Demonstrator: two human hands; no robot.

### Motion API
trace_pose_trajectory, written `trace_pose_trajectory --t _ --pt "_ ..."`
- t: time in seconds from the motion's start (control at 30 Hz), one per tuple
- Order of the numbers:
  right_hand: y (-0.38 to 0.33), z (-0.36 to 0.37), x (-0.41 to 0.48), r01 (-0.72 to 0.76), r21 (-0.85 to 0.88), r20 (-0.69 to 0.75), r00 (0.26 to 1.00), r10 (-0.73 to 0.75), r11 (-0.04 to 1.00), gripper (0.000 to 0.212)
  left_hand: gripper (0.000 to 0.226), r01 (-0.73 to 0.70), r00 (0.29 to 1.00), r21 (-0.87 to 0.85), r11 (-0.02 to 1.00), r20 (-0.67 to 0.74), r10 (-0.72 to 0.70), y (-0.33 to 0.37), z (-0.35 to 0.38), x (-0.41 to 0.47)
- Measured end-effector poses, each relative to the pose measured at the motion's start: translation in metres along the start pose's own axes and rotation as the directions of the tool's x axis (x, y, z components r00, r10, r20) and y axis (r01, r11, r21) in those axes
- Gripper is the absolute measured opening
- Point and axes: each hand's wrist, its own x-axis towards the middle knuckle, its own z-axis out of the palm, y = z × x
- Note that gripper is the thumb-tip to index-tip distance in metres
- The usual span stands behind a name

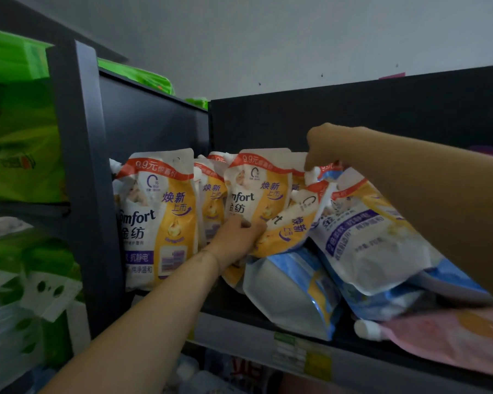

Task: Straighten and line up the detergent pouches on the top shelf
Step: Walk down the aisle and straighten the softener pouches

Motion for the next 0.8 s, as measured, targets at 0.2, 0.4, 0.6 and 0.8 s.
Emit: trace_pose_trajectory --t 0.2,0.4,0.6,0.8 --pt "0.02 -0.002 -0.033 -0.175 0.013 0.385 0.909 0.157 0.984 0.048 0.041 0.058 0.998 -0.117 0.991 -0.023 -0.061 -0.004 0.013 -0.007" --pt "0.017 0.001 -0.046 -0.228 0.293 0.541 0.84 0.036 0.929 0.018 0.047 0.102 0.992 -0.236 0.966 -0.05 -0.117 -0.005 0.017 -0.012" --pt "-0.019 0.007 -0.042 -0.042 0.513 0.163 0.985 -0.049 0.857 0.015 0.062 0.134 0.958 -0.45 0.883 -0.169 -0.231 -0.006 0.021 -0.017" --pt "-0.055 0.008 -0.03 0.236 0.423 -0.073 0.971 -0.227 0.875 0.034 0.087 0.15 0.911 -0.612 0.777 -0.219 -0.349 -0.03 0.033 -0.016"
